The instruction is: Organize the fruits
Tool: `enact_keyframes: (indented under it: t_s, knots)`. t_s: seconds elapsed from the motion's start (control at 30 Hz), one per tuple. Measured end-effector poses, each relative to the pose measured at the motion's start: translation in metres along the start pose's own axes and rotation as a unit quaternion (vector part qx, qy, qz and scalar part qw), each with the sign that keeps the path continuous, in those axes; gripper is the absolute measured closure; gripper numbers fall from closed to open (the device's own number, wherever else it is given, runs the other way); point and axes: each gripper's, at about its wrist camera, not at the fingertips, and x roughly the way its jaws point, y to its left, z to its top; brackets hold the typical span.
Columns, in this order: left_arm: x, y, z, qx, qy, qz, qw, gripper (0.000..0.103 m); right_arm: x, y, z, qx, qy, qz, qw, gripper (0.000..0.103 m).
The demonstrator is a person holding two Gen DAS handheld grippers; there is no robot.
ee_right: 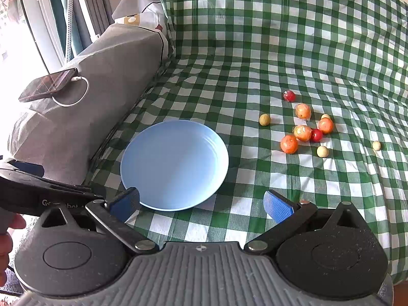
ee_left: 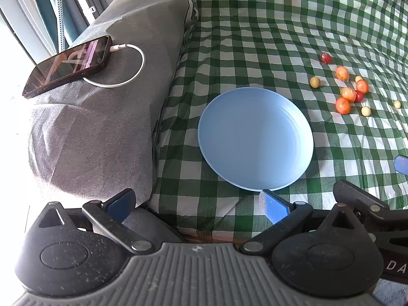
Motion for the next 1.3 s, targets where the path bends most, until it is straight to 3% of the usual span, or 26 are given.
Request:
enact_keyframes:
  t_s: [0.6,1.0,1.3]
  knots:
    - [-0.022,-0.009,-0.005,0.013,-0.012,0.006,0.9998,0.0,-0.019,-0.011,-0.006,0.021,-0.027,-0.006,0.999,0.001]
    - [-0.021,-0.064,0.002,0.069,-0.003,-0.025,0.9973,0.0,-0.035,-0.069,-0.02,0.042,-0.102,-0.088,0.99,0.001]
    - [0.002,-0.114,0.015,0.102,0.017,-0.038,0.994,0.0,-0.012,-0.127,-0.031,0.091,-0.093,-0.115,0.985,0.001]
